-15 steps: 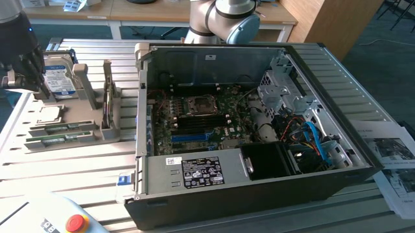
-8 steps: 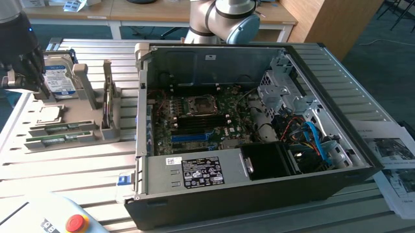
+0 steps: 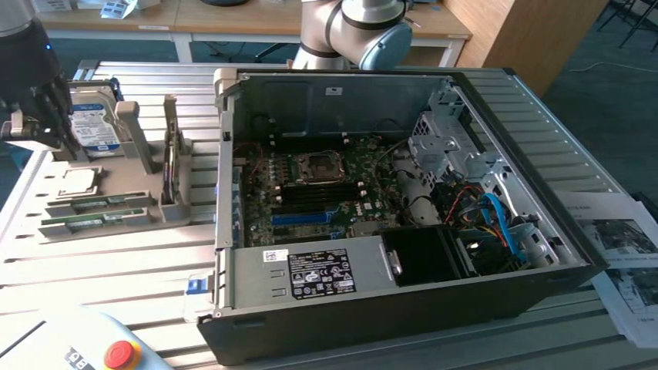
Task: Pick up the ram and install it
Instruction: 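Pick up the ram and move it above insertion slot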
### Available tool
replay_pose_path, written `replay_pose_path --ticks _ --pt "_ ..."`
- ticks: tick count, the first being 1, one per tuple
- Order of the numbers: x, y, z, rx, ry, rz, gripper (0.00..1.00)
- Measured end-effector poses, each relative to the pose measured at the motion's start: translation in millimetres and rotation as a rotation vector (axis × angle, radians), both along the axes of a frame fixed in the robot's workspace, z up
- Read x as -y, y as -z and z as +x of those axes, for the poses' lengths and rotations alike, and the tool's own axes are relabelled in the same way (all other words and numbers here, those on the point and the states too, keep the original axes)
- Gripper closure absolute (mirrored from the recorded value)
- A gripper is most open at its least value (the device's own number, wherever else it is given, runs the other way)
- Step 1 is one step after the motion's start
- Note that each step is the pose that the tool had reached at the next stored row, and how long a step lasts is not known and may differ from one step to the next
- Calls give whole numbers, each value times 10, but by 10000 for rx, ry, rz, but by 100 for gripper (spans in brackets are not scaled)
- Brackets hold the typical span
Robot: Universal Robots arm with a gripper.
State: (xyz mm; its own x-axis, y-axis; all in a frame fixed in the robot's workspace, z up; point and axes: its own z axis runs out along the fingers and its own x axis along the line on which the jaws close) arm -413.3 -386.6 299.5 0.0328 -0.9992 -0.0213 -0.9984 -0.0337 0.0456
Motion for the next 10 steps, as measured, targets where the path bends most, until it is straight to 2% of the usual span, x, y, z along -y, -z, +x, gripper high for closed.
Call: replay_pose_path --ticks 7,9,10 --pt "0 0 0 1 0 1 76" --pt "0 0 0 1 0 1 75" --pt "0 1 0 1 0 0 69"
